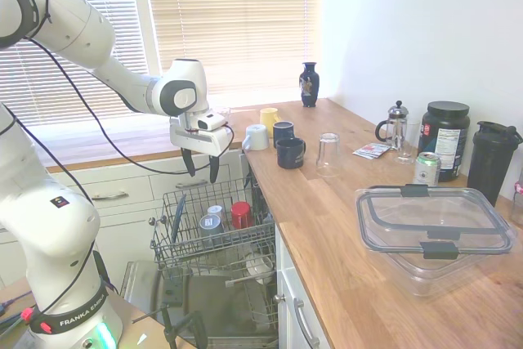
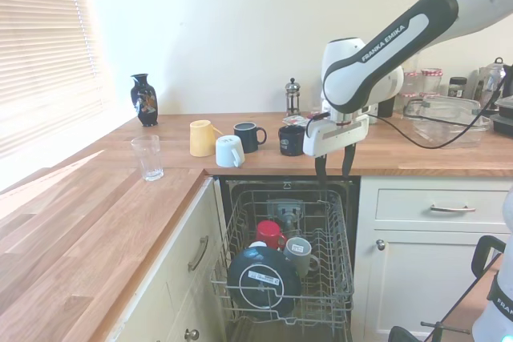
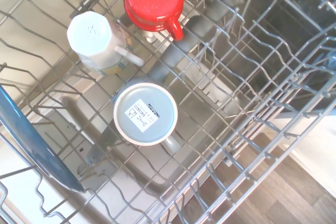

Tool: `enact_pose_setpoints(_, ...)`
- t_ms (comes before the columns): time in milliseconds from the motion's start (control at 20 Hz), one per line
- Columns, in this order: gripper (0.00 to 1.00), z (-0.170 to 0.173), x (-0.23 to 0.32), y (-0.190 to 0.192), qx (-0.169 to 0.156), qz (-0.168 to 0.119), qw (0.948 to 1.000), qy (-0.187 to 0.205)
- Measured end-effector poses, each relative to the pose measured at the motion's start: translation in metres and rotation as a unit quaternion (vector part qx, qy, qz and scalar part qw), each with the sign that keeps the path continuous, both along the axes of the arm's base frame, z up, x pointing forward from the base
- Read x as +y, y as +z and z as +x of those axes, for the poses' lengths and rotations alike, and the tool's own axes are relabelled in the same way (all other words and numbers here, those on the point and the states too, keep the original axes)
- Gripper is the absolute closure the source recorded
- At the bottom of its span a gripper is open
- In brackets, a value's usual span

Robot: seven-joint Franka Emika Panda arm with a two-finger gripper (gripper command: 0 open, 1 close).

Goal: Unload a mug from dishwasher

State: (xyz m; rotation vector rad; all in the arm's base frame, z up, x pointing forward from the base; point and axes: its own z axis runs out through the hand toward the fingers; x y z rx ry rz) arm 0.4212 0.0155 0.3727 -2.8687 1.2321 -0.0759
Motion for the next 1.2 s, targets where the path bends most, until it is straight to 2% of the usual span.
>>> enact_pose_setpoints(200, 0.00, 0.002, 0.004, -0.003, -0.001, 0.000, 1.0000, 0.003)
enact_pose_setpoints(350, 0.00, 0.007, 0.019, -0.019, -0.002, -0.004, 0.9999, 0.012)
enact_pose_setpoints(800, 0.00, 0.008, 0.066, -0.104, 0.006, -0.045, 0.9974, 0.055)
enact_pose_setpoints(1200, 0.00, 0.000, 0.059, -0.172, 0.008, -0.049, 0.9950, 0.087)
